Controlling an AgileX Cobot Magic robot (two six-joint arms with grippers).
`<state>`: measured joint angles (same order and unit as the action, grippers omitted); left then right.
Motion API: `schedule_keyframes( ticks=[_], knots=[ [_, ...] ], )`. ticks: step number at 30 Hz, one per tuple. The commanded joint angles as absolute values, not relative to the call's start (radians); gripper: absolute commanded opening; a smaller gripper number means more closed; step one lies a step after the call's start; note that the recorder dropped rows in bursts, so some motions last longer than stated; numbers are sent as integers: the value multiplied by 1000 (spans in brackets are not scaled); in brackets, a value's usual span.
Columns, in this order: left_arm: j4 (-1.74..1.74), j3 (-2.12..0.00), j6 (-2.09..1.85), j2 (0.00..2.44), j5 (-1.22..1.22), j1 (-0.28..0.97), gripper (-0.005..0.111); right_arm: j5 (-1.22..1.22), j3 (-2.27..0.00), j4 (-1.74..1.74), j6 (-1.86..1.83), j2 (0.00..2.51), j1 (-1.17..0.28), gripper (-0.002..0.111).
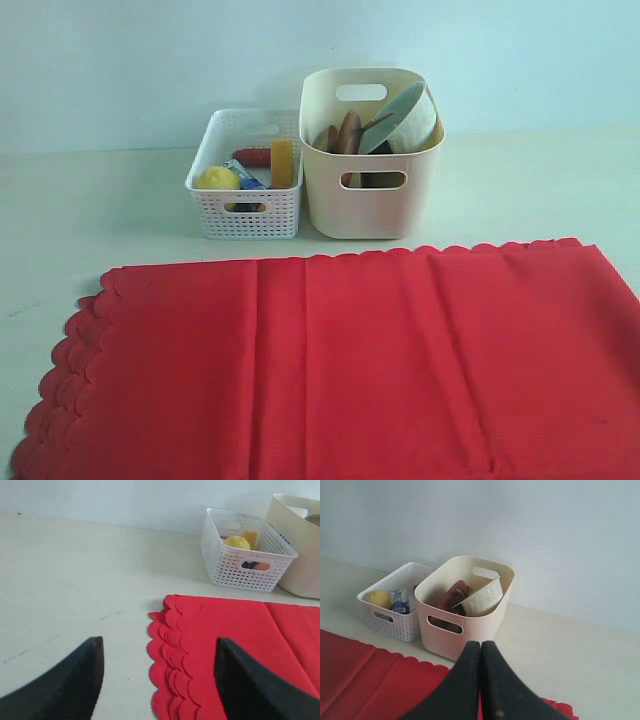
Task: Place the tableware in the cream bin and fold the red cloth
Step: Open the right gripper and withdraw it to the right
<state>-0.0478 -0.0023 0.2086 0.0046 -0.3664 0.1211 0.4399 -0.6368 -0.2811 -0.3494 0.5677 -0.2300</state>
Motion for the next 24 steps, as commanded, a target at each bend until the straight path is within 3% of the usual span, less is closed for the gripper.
schedule_keyframes(
  ticks=[1,24],
  knots=[
    [-41,-19,215,5,-372,121,62,415,-633,-294,-336,561,-225,0],
    [-41,-527,215,477,-362,171,62,415,-633,-315,-336,561,-225,0]
  ],
)
